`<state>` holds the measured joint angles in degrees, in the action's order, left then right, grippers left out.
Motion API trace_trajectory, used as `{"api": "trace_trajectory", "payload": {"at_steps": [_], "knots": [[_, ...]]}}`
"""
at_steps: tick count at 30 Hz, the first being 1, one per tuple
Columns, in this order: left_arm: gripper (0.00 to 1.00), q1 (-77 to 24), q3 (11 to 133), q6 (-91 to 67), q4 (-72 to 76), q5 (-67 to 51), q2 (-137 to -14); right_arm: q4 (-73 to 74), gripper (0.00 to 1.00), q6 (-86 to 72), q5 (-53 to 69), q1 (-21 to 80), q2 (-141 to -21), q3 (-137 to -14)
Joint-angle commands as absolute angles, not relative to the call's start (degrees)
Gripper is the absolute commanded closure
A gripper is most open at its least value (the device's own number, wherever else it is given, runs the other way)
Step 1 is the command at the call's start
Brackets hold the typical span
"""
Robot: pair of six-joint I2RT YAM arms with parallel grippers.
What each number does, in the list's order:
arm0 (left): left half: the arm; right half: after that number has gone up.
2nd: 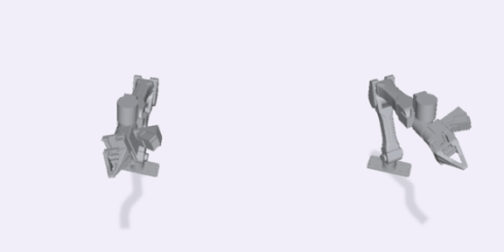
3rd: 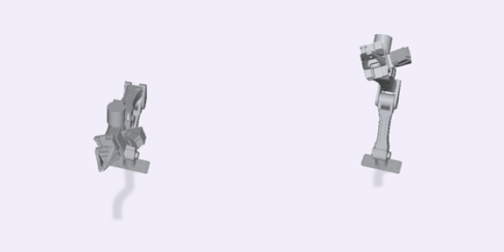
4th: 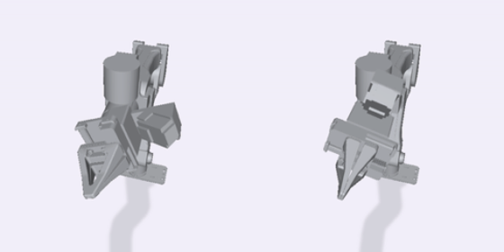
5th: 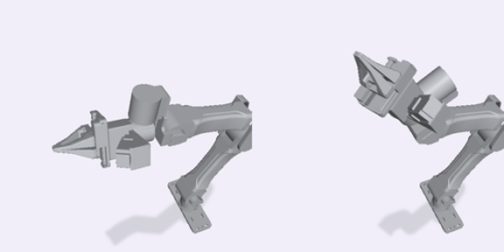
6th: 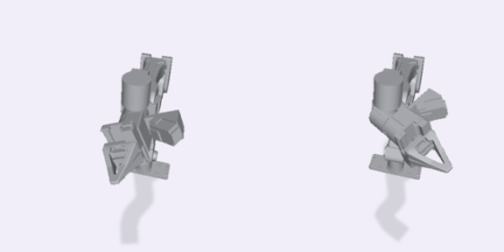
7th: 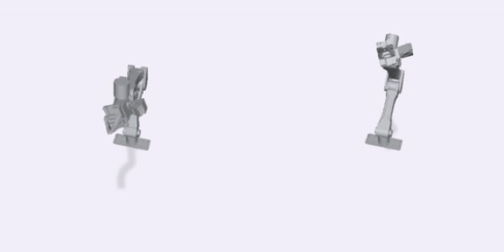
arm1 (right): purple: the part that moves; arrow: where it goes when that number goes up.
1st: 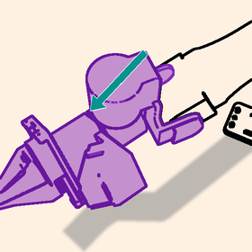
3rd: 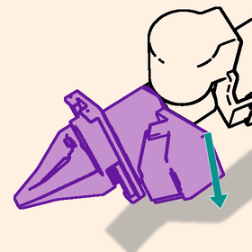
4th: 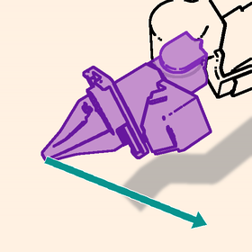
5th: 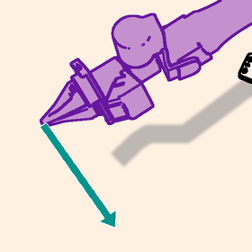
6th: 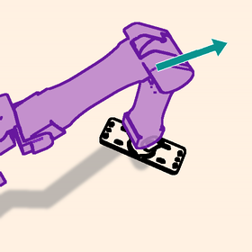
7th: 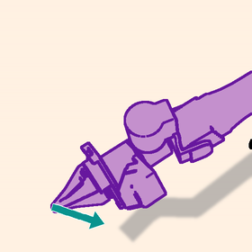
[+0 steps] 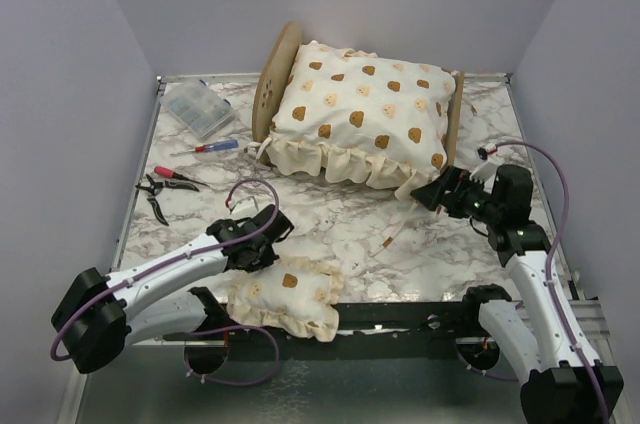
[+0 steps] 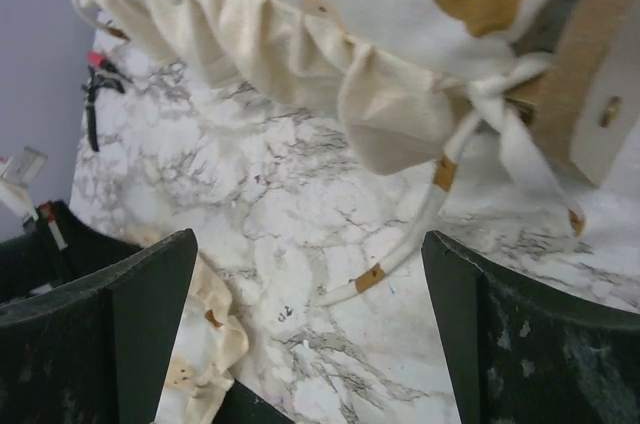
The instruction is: Set up the pet bed
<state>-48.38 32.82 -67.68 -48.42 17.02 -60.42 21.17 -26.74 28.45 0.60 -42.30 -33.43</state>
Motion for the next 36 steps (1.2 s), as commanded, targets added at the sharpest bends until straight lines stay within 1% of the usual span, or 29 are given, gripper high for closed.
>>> {"api": "trace_trajectory", "payload": {"at_steps": [1, 3, 6, 8, 10, 15, 18, 22, 24, 26, 28, 32, 33, 34, 35, 36], "knots": [[1.0, -48.2, 37.0, -58.7, -34.1, 19.1, -56.1, 13.8, 0.02, -24.6, 39.7, 3.1, -44.2, -32.5], [1.0, -48.2, 37.1, -54.6, -27.3, 20.1, -54.3, 11.0, 0.02, -24.7, 41.6, 6.7, -45.9, -32.3], [1.0, -48.1, 38.4, -47.3, -19.1, 20.1, -54.8, 6.7, 0.02, -24.3, 40.3, 15.3, -49.2, -32.4], [1.0, -48.1, 39.7, -42.5, -15.1, 19.6, -56.4, 1.4, 0.02, -24.3, 39.7, 20.7, -51.7, -31.4], [1.0, -48.2, 40.5, -39.5, -10.7, 17.5, -57.3, -6.6, 0.02, -25.4, 40.9, 23.6, -55.0, -29.7], [1.0, -48.1, 41.6, -38.4, 0.2, 9.7, -58.9, -20.1, 0.0, -24.9, 43.5, 25.0, -62.7, -26.6], [1.0, -48.2, 42.4, -38.4, 5.1, 4.2, -60.8, -25.8, 0.0, -24.6, 47.3, 25.3, -67.3, -25.7], [1.0, -48.2, 42.3, -38.3, 8.7, 4.0, -61.9, -35.1, 0.0, -28.1, 51.9, 26.9, -69.5, -23.6], [1.0, -48.2, 42.2, -38.2, 9.8, 4.4, -62.1, -36.5, 0.03, -28.4, 53.1, 27.8, -69.0, -23.3], [1.0, -48.2, 42.1, -38.2, 10.5, 4.8, -62.1, -36.3, 0.15, -28.5, 53.2, 28.2, -68.5, -23.3], [1.0, -48.2, 42.1, -38.3, 11.0, 4.9, -61.9, -35.2, 0.33, -28.6, 53.1, 28.3, -67.8, -23.7], [1.0, -48.2, 42.3, -38.4, 10.9, 5.3, -60.6, -31.6, 0.73, -27.4, 53.0, 28.4, -66.0, -26.1], [0.98, -48.2, 42.8, -38.2, 9.4, 6.0, -60.1, -28.7, 0.83, -25.5, 52.5, 28.5, -65.2, -27.1], [0.86, -48.1, 43.7, -37.7, 7.3, 7.0, -59.4, -25.2, 0.94, -22.4, 51.3, 28.6, -63.8, -28.2], [0.76, -48.2, 45.1, -36.9, 4.2, 8.1, -58.8, -20.7, 0.99, -18.6, 49.6, 28.8, -62.6, -29.5], [0.71, -48.1, 46.8, -35.7, 1.2, 9.0, -58.1, -16.4, 0.99, -14.7, 47.6, 29.2, -61.6, -30.8]]}}
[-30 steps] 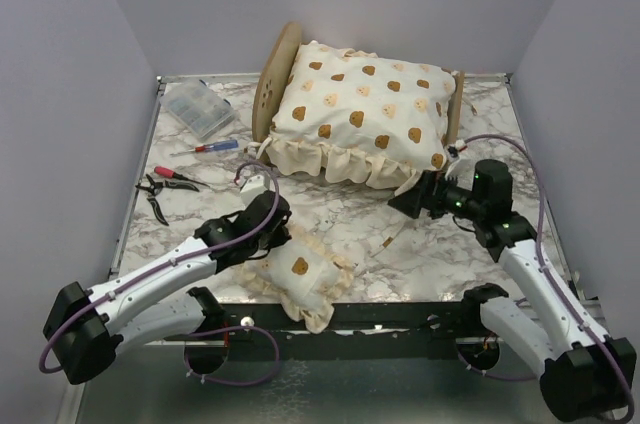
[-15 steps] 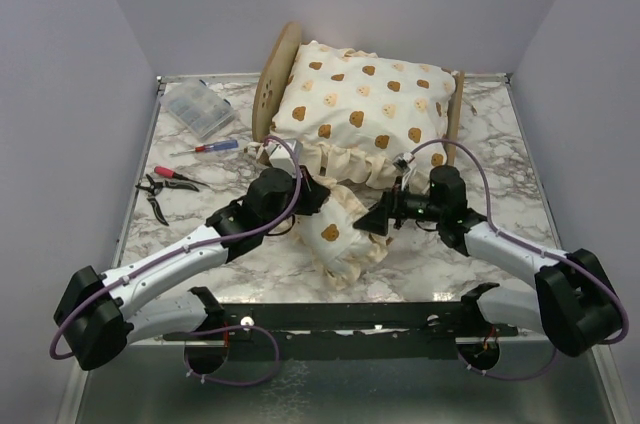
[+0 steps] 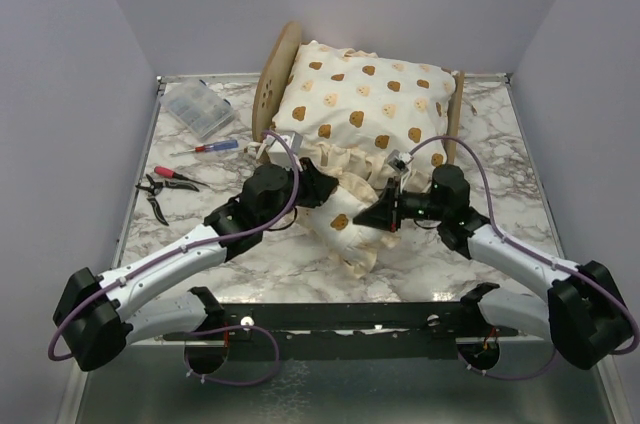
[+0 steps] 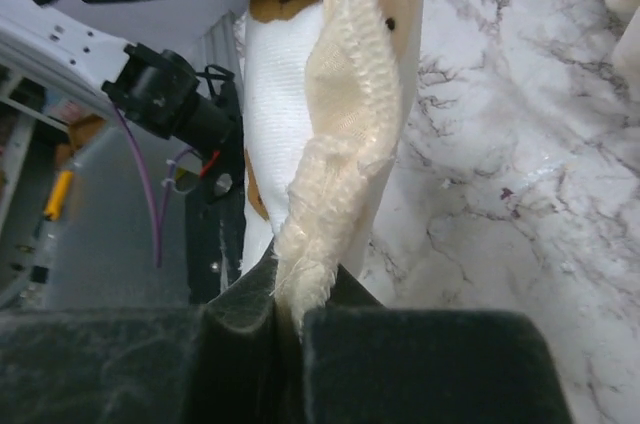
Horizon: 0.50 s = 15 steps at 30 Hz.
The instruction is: Set up the pet bed
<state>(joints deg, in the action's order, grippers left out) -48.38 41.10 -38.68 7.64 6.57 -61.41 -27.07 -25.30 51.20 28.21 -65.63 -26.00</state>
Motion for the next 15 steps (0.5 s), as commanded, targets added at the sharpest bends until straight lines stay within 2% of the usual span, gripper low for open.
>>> {"api": "trace_trajectory", "payload": {"at_steps": [1, 4, 8, 15], "knots": [[0.66, -48.1, 48.8, -34.1, -2.7, 9.6, -57.6, -12.7, 0.99, -11.0, 45.8, 29.6, -60.6, -32.1], [0.49, -48.1, 57.2, -27.6, -15.4, 9.8, -57.6, -3.6, 0.99, -1.6, 42.0, 30.9, -59.2, -36.1], [0.37, -48.1, 70.3, -17.0, -32.1, 5.5, -61.8, 4.7, 0.99, 9.0, 36.9, 34.3, -59.2, -40.3], [0.29, -48.1, 82.8, -1.1, -43.4, -2.0, -68.8, 10.9, 0.99, 20.2, 35.6, 37.3, -61.9, -44.9]]}}
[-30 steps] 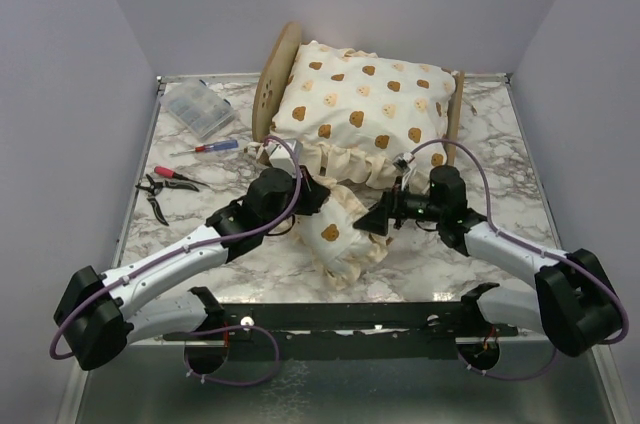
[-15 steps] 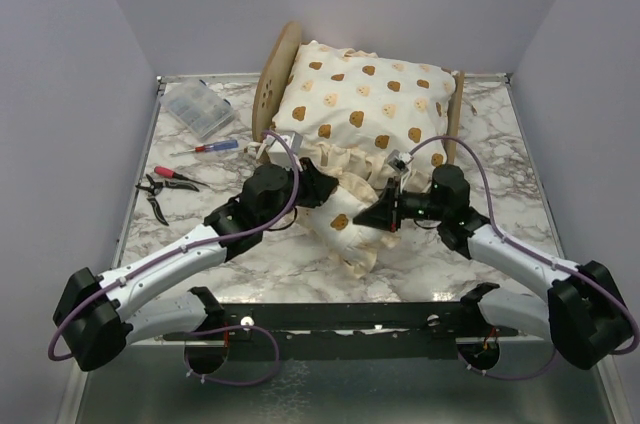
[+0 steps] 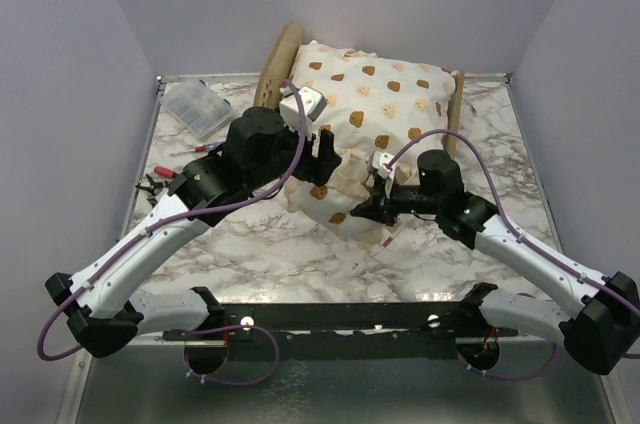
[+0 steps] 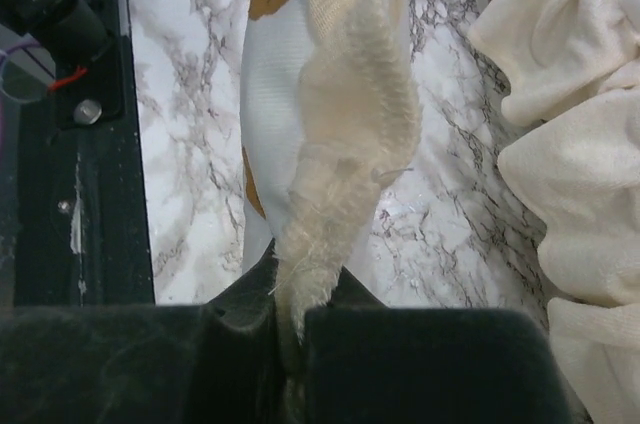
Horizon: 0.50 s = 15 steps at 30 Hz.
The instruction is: Set up the pet bed
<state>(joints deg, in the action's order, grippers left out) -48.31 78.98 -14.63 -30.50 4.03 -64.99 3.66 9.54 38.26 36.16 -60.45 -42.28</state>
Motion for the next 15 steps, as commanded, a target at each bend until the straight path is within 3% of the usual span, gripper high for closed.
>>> {"api": "trace_trajectory", "payload": {"at_steps": [1, 10, 15], "knots": [[0.27, -48.1, 83.5, 2.2, -43.7, -3.2, -69.2, 11.8, 0.99, 21.7, 35.9, 37.4, -62.2, -45.4], [0.17, -48.1, 76.0, 24.3, -44.5, -12.9, -70.2, 13.3, 0.99, 25.6, 38.9, 37.4, -63.3, -48.1], [0.17, -48.1, 69.5, 26.8, -40.1, -15.0, -69.1, 12.6, 0.99, 25.6, 41.3, 37.5, -62.9, -48.4]]}}
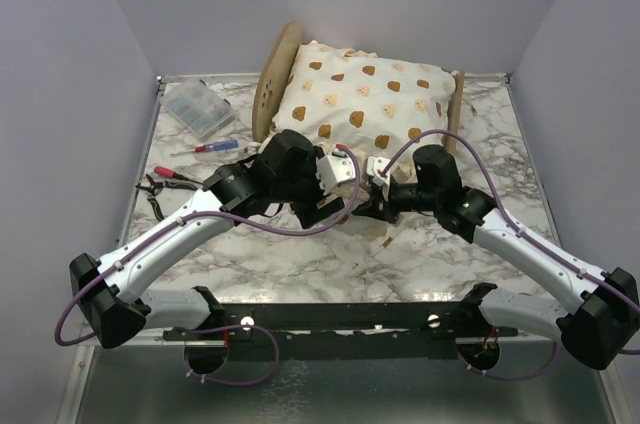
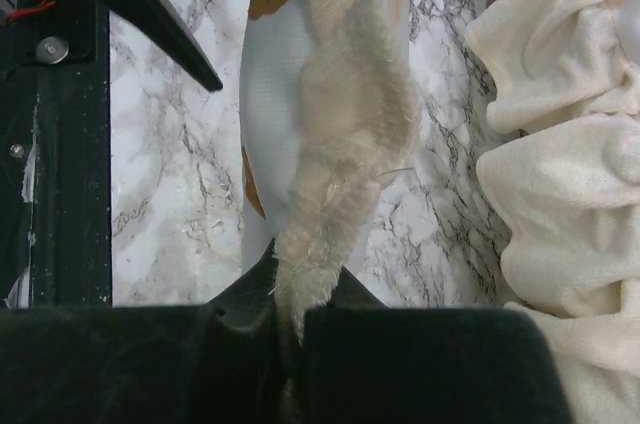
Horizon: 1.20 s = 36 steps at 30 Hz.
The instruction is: Set up the pet bed
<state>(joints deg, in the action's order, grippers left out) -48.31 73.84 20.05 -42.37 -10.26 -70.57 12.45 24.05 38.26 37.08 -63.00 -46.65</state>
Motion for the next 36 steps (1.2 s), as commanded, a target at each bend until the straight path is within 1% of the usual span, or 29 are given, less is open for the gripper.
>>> {"api": "trace_trajectory", "payload": {"at_steps": [1, 3, 4, 5, 7, 8, 9, 10, 12, 14, 16, 18, 19, 20, 23, 26, 28, 32, 36], "knots": [[0.18, -48.1, 68.5, 26.7, -39.2, -14.6, -69.0, 12.1, 0.99, 25.1, 42.0, 37.4, -62.8, -48.3], [0.22, -48.2, 67.1, 26.8, -38.0, -15.4, -68.7, 10.8, 0.99, 24.1, 43.3, 37.5, -62.3, -47.7], [0.29, -48.1, 66.8, 26.5, -37.8, -16.1, -68.5, 10.3, 0.99, 23.5, 43.5, 37.5, -62.0, -47.4], [0.41, -48.1, 66.8, 26.1, -37.4, -16.8, -68.4, 9.8, 0.99, 23.0, 43.5, 37.4, -61.5, -47.0], [0.69, -48.1, 67.2, 24.8, -36.9, -16.8, -67.6, 9.4, 0.98, 21.9, 42.2, 37.4, -60.4, -46.2], [0.83, -48.1, 67.7, 24.4, -36.9, -16.7, -67.2, 9.3, 0.96, 21.3, 41.0, 37.4, -59.8, -45.8], [0.94, -48.2, 68.5, 23.8, -36.8, -16.4, -66.7, 9.4, 0.94, 20.6, 39.7, 37.4, -58.9, -45.5], [1.0, -48.1, 69.4, 23.0, -36.8, -15.8, -66.3, 9.5, 0.89, 19.5, 37.6, 37.5, -57.9, -45.3], [1.0, -48.1, 71.4, 21.4, -36.7, -13.9, -65.3, 9.5, 0.67, 15.9, 31.6, 37.4, -55.5, -44.8], [1.0, -48.1, 74.1, 19.7, -36.1, -11.0, -64.7, 10.3, 0.39, 12.4, 24.5, 37.4, -52.4, -44.8], [1.0, -48.1, 77.1, 16.1, -34.0, -4.8, -64.5, 10.8, 0.2, 9.0, 18.0, 37.4, -48.2, -44.9], [1.0, -48.1, 80.2, 12.5, -31.7, 3.1, -65.0, 10.5, 0.04, 4.1, 10.4, 37.4, -43.3, -44.6], [1.0, -48.1, 81.8, 10.1, -30.2, 8.2, -65.5, 10.4, 0.01, 1.8, 6.3, 37.4, -40.9, -44.5], [1.0, -48.2, 83.2, 7.5, -28.8, 14.3, -66.3, 10.9, 0.0, 0.7, 3.2, 37.4, -38.8, -44.3], [1.0, -48.2, 86.3, 6.5, -25.6, 29.8, -70.1, 12.3, 0.0, -0.7, -4.4, 37.4, -33.3, -43.2], [1.0, -48.2, 89.7, 6.4, -23.0, 44.0, -76.3, 14.8, 0.0, -3.1, -13.0, 37.4, -30.2, -42.5], [1.0, -48.2, 91.1, 6.3, -19.9, 51.2, -80.0, 16.5, 0.0, -4.5, -17.7, 37.4, -28.5, -42.3], [1.0, -48.2, 91.3, 9.7, -8.9, 61.9, -86.6, 17.5, 0.0, -6.0, -21.1, 37.4, -25.4, -40.7], [1.0, -47.9, 94.0, 10.0, -1.7, 66.0, -94.2, 17.8, 0.0, -6.5, -21.4, 37.4, -24.0, -39.5]]}}
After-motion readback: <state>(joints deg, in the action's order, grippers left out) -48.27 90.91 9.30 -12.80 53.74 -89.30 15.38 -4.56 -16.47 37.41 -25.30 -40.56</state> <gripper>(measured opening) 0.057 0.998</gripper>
